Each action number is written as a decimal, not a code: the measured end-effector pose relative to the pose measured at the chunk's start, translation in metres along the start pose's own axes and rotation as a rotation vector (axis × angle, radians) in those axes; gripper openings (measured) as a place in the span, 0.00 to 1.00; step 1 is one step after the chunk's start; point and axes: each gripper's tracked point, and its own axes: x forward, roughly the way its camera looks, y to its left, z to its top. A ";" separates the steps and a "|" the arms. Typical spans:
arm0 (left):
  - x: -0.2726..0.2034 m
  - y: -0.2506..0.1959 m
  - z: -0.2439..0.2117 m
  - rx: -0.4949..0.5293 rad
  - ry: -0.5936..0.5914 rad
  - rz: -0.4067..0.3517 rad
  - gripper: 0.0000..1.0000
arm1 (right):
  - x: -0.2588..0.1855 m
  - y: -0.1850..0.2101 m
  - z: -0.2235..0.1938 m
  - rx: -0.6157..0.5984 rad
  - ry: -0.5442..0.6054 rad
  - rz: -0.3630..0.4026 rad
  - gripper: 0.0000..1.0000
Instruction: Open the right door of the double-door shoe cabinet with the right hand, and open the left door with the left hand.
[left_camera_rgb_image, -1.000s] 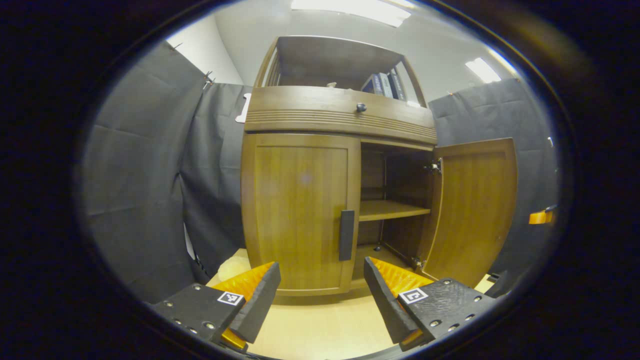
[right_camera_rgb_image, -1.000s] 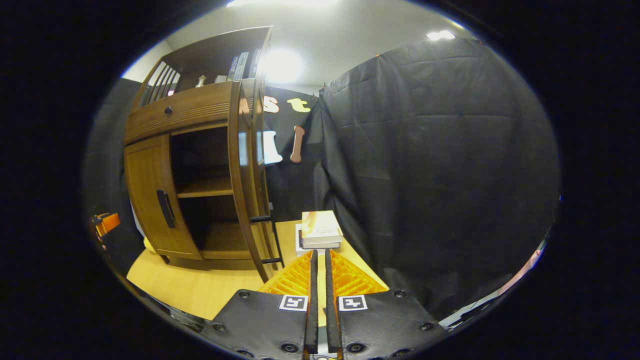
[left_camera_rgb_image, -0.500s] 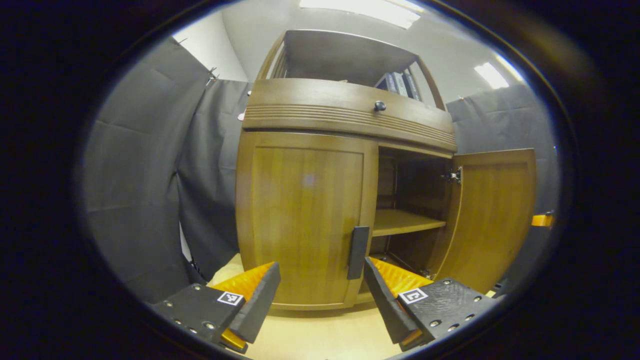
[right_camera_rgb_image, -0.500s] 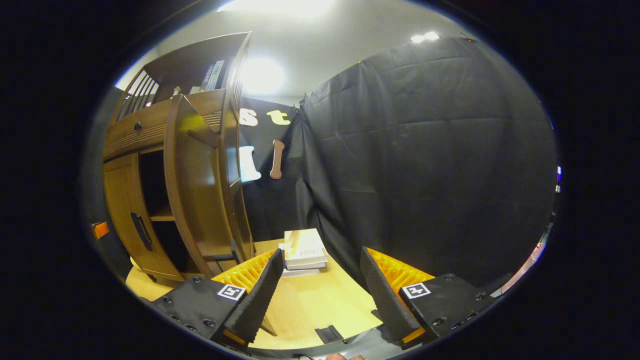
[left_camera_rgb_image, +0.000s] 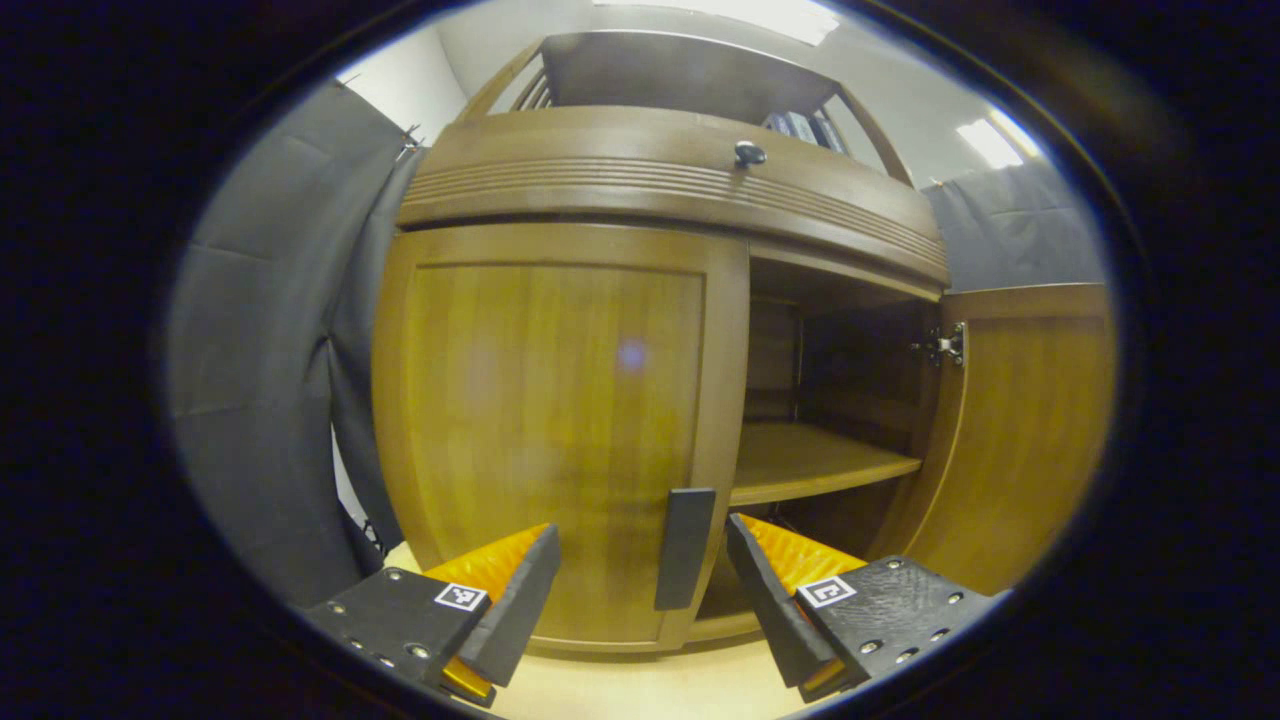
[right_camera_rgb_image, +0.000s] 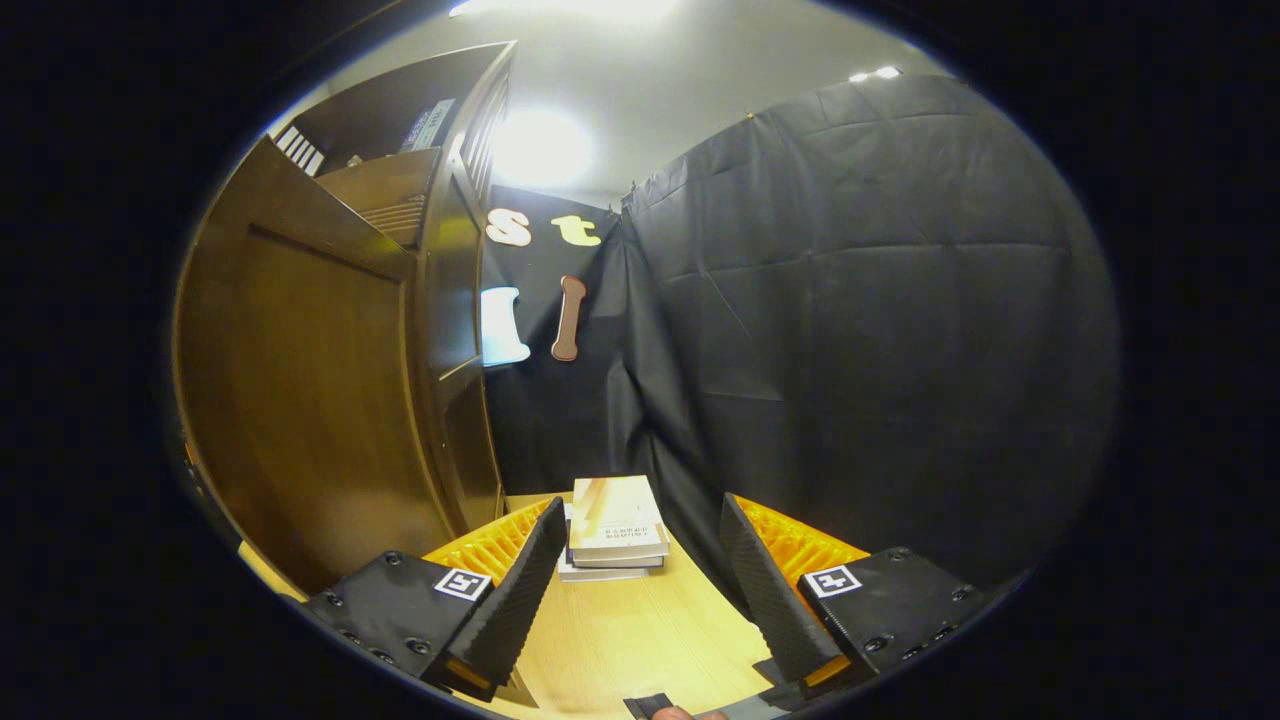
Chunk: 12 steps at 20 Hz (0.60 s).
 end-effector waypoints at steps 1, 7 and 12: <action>0.009 0.002 -0.005 0.005 0.008 0.015 0.98 | 0.006 -0.002 0.000 0.006 0.003 -0.001 0.98; 0.039 -0.004 -0.019 -0.003 0.042 0.031 0.98 | 0.030 -0.017 -0.009 0.016 0.026 -0.024 0.98; 0.057 -0.009 -0.026 0.017 0.071 0.066 0.80 | 0.047 -0.027 -0.017 0.042 0.050 -0.038 0.98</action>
